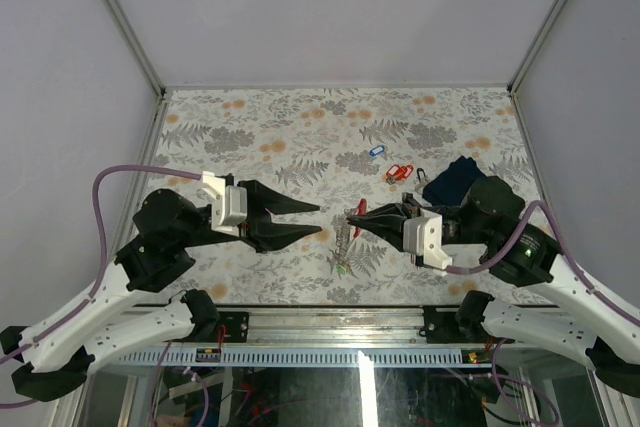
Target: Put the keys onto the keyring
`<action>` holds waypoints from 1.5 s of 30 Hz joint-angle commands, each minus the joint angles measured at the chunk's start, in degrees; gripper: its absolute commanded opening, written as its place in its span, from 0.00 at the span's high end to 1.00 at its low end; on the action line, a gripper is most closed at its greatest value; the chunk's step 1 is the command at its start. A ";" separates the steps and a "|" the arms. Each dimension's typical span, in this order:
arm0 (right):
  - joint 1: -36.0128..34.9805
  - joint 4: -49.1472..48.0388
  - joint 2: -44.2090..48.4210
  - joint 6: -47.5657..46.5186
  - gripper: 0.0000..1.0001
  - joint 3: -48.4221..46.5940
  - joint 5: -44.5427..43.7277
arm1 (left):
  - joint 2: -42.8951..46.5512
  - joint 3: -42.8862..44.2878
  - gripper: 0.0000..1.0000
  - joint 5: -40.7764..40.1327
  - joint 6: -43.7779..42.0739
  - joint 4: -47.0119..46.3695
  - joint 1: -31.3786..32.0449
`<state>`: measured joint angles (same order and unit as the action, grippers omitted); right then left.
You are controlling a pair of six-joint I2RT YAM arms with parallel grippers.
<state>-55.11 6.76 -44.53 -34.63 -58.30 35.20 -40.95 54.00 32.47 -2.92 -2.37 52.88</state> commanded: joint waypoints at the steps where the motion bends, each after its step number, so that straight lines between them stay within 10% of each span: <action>1: -0.16 1.61 1.36 -12.82 1.00 -3.27 0.45 | -0.28 3.75 0.65 -2.38 -4.87 7.69 0.12; 20: -0.16 2.84 1.07 -24.13 1.00 -3.68 2.15 | -4.50 8.57 0.65 -2.89 -10.59 14.92 0.17; 34: -0.18 -16.20 4.79 -10.89 1.00 5.12 6.58 | -4.10 6.43 0.65 -3.99 -9.57 11.77 0.14; 45: -0.14 -12.02 6.42 -13.83 1.00 3.87 7.25 | -2.58 2.53 0.65 -9.81 -3.65 5.94 0.15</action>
<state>-55.13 -2.50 -38.74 -48.01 -52.07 41.67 -43.92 57.63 28.03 -10.68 9.15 52.88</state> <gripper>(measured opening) 0.010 0.351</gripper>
